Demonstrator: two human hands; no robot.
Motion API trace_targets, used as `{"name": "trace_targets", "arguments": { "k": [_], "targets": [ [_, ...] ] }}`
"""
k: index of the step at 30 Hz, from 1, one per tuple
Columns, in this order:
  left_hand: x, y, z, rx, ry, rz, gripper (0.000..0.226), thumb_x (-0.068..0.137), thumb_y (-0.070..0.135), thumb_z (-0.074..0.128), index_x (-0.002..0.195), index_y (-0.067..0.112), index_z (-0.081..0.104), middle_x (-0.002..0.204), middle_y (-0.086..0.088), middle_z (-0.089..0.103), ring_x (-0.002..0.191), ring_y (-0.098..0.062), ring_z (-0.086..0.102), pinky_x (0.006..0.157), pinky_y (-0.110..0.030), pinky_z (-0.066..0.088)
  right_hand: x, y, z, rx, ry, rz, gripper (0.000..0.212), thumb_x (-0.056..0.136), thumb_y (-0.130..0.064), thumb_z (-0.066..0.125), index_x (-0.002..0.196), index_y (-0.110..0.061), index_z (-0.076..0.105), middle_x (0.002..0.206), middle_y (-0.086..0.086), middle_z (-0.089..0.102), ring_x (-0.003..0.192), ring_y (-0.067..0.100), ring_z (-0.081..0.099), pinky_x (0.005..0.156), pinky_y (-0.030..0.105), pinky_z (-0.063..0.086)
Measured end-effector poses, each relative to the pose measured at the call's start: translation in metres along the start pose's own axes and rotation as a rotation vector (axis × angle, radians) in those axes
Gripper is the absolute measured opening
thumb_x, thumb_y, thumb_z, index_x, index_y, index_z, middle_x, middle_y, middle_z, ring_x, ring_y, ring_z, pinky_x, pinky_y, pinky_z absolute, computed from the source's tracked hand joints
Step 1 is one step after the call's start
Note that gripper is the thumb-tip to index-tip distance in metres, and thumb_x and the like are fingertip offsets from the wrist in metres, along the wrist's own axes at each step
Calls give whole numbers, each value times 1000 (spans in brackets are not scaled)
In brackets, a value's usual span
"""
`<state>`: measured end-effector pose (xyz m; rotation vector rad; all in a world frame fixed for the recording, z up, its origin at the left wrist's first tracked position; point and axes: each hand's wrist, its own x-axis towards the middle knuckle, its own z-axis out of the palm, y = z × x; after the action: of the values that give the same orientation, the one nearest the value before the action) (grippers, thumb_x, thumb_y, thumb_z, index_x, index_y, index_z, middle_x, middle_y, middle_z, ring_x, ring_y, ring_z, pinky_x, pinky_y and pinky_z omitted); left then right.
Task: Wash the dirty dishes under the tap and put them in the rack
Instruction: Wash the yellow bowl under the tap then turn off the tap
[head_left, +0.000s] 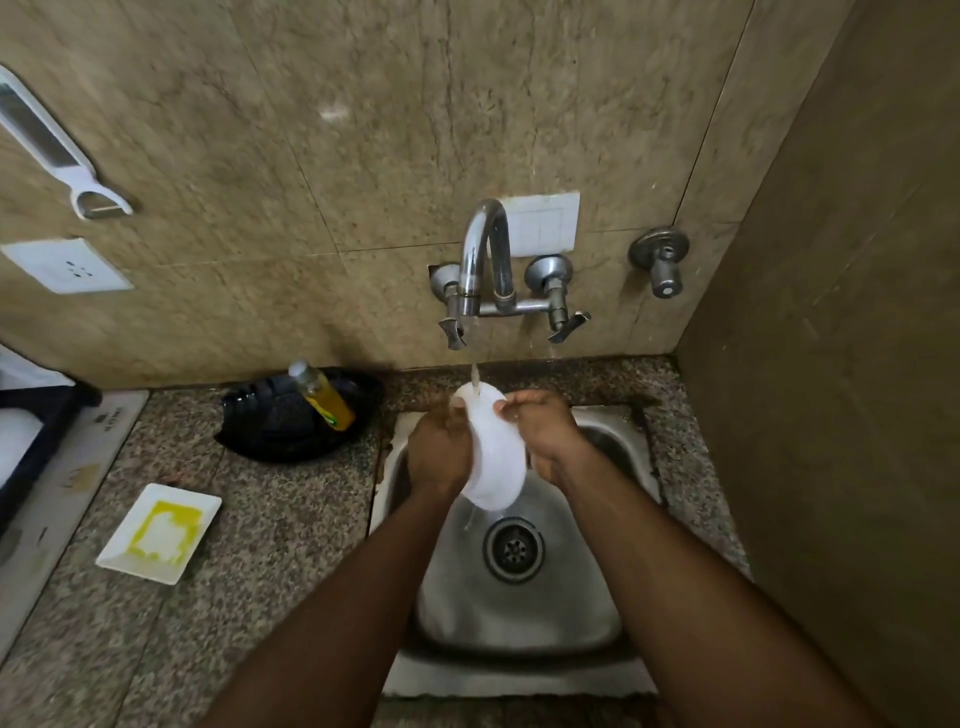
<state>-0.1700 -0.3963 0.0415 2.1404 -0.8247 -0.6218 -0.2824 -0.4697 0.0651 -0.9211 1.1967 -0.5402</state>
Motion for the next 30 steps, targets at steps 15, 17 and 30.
{"name": "trace_targets", "arguments": {
  "k": [15,17,30],
  "targets": [
    [4,-10,1,-246,-205,-148,84,81,80,61,151,34,49,151,3,56,137,-21,52,117,-34,36,9,1,23,397,0,8,26,96,-15,68,117,0,70,110,21,74,97,33,73,88,45,60],
    [4,-2,4,-286,-179,-250,98,69,96,53,146,35,54,142,2,63,128,-23,59,115,-45,43,4,10,31,350,-25,-21,22,97,-22,66,113,-9,73,105,14,77,102,30,73,91,43,59],
    [-2,15,-2,-187,-275,-379,93,69,96,43,103,15,73,99,-11,76,84,-32,75,73,-51,65,-1,9,29,241,14,-7,9,97,-22,65,97,-16,71,89,12,74,82,28,73,74,37,61]
  ]
}}
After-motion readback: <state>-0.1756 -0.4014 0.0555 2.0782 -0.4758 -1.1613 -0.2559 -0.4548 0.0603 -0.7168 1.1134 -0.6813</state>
